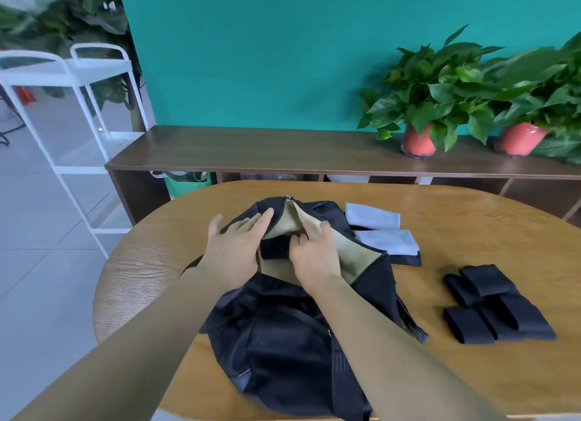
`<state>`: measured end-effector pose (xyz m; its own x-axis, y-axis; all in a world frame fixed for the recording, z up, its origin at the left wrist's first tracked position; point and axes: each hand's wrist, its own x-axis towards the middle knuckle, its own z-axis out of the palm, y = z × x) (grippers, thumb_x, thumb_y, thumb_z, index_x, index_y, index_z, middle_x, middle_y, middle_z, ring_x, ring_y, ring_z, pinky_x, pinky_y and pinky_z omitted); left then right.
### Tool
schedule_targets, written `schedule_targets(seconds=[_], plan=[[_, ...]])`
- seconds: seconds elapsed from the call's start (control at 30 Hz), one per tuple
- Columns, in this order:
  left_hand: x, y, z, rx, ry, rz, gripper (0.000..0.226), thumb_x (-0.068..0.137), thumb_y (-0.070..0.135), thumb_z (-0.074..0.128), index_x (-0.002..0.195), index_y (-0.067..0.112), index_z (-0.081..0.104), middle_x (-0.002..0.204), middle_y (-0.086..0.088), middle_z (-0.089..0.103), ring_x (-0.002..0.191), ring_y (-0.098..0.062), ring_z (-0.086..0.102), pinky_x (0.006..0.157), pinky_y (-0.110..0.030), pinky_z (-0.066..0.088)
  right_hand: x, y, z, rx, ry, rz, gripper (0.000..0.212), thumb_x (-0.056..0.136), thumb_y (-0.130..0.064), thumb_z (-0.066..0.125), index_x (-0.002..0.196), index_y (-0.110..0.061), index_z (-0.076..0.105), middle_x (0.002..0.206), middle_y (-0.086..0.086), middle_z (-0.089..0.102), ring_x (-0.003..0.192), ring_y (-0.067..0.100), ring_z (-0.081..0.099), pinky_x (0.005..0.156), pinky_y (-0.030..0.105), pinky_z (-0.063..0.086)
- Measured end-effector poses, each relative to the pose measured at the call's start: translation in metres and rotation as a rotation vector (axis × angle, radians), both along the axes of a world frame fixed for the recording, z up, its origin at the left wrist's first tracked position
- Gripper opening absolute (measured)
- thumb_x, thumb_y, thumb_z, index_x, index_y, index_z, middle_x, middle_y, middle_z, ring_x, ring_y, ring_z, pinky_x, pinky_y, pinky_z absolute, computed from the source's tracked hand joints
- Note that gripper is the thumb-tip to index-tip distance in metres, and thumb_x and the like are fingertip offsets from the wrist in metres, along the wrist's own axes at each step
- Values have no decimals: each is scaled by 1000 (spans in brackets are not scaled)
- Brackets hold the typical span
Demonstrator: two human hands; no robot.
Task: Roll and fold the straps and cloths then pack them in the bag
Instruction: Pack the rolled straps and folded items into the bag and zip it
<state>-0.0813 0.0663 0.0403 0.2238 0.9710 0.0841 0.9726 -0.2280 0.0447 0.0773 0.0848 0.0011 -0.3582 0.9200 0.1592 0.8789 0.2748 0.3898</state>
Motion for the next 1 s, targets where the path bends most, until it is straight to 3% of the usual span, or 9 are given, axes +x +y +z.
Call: schedule_targets(seconds=[0.07, 0.2, 0.4, 0.57, 0.73, 0.83, 0.93, 1.0], plan=[[-1, 1, -1, -2, -11, -4, 84, 90, 3, 41, 150, 31, -11, 160, 6, 12, 145, -13, 13, 115, -50, -8, -4, 8, -1, -6, -48, -20, 13, 82, -14, 60, 95, -13, 63, 74, -1, 46, 124, 32, 34, 108, 50, 10], [-4, 2, -9, 4, -22, -23, 86, 89, 3, 42, 150, 32, -11, 160, 7, 9, 146, -12, 12, 116, -51, -5, -8, 21, -12, -35, -95, -27, 16, 84, -12, 54, 88, -16, 68, 85, -3, 63, 136, 37, 21, 108, 48, 6], [-4, 0, -15, -5, -35, -21, 88, 87, 0, 43, 151, 31, -9, 160, 7, 8, 146, -11, 12, 115, -50, -5, -5, 23, -28, -74, -139, -9, 26, 93, -17, 45, 112, -11, 63, 113, 7, 64, 145, 35, 3, 113, 52, 6], [-1, -2, -11, -28, -10, -19, 88, 87, 1, 43, 151, 31, -9, 161, 6, 7, 146, -12, 11, 116, -50, -6, -1, 21, -23, -75, -111, 2, 29, 93, -18, 47, 117, -8, 60, 117, 8, 61, 145, 34, 3, 112, 52, 6], [3, -5, -4, -64, 23, 14, 88, 88, 2, 44, 151, 31, -10, 161, 5, 6, 146, -14, 11, 116, -50, -6, 11, 5, 2, 29, 0, 42, 27, 85, -11, 54, 111, -6, 57, 110, 7, 62, 140, 33, 15, 109, 50, 13], [7, -11, -2, -85, 50, 46, 88, 88, 3, 45, 151, 31, -10, 161, 3, 4, 146, -14, 13, 116, -50, -5, 31, -20, 17, 142, 80, 23, 41, 77, -8, 60, 118, -4, 56, 111, 10, 63, 138, 31, 28, 105, 52, 21], [10, -16, 0, -94, 88, 72, 86, 89, 6, 45, 151, 30, -10, 161, 2, 3, 144, -16, 19, 116, -50, -1, 72, -52, 21, 339, 263, -30, 44, 53, -1, 68, 97, -7, 65, 90, 7, 67, 109, 29, 58, 86, 43, 35], [13, -19, 1, -91, 110, 81, 85, 88, 7, 44, 151, 30, -9, 161, 2, 3, 143, -17, 23, 115, -50, 1, 112, -74, 11, 403, 307, -132, 44, 52, 1, 67, 95, -9, 66, 95, 7, 67, 99, 27, 61, 79, 40, 38]])
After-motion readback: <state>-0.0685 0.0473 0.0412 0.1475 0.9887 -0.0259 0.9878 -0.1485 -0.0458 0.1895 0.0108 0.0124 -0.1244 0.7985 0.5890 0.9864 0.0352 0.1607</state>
